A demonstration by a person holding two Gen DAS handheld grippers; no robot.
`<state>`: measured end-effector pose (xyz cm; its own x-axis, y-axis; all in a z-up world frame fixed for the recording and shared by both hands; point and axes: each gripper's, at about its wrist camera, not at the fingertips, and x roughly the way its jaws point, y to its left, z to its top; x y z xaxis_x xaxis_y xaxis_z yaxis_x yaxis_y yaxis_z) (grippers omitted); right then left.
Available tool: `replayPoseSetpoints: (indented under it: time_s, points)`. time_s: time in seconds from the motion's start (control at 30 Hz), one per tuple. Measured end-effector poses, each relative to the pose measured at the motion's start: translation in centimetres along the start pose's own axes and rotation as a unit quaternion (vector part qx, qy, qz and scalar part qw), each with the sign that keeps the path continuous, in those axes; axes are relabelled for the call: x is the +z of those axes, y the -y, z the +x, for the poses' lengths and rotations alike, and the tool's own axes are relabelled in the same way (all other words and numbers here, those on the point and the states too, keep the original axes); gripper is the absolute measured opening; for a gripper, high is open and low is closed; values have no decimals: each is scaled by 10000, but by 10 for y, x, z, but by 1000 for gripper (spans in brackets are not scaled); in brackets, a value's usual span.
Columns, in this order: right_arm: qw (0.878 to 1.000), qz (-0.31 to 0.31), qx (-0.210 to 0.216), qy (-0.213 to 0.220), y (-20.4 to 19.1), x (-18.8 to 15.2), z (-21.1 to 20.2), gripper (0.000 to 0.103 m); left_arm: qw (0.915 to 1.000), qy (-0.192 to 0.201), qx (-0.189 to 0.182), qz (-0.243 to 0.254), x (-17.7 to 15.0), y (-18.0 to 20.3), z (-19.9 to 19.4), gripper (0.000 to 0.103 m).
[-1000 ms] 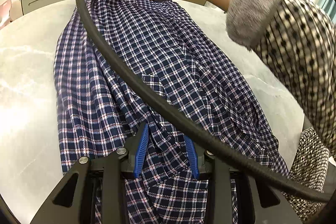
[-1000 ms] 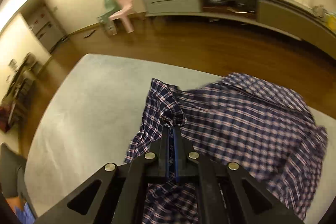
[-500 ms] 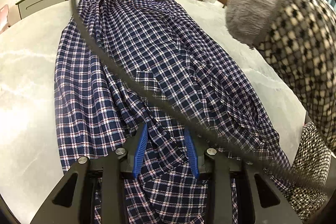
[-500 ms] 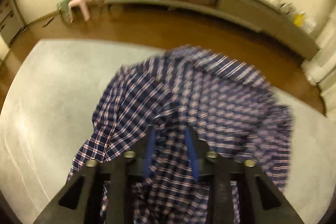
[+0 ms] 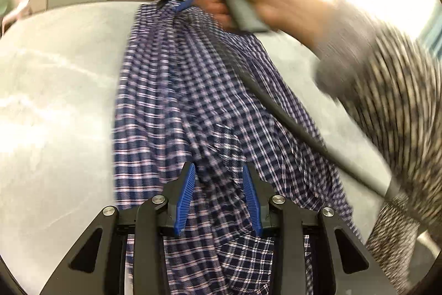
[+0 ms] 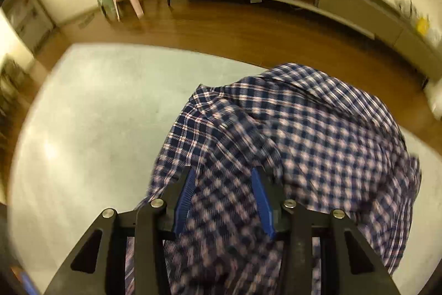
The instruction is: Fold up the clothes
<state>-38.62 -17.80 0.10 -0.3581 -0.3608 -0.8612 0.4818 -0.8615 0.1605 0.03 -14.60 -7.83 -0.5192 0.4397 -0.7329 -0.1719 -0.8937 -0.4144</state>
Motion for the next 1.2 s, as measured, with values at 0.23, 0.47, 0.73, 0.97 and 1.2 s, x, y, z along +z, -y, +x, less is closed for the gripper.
replayPoseSetpoints:
  time_s: [0.23, 0.47, 0.73, 0.97, 1.2]
  points:
    - [9973, 35, 548, 481, 19, -139, -50, 47, 9965, -625, 293, 469, -24, 23, 24, 34]
    - [9985, -291, 27, 461, 19, -220, -60, 47, 9867, 232, -830, 1377, -32, 67, -52, 37]
    - [9948, -58, 145, 1003, 30, -347, -130, 63, 9907, -710, 85, 1159, -56, 57, 5, 37]
    - [9987, -145, -381, 300, 28, -459, -112, 63, 9889, -454, 868, 1120, -56, 49, 4, 39]
    - [9996, -45, 99, 263, 6, -500, -161, 75, 9874, -571, 1425, -396, -120, -5, -32, 52]
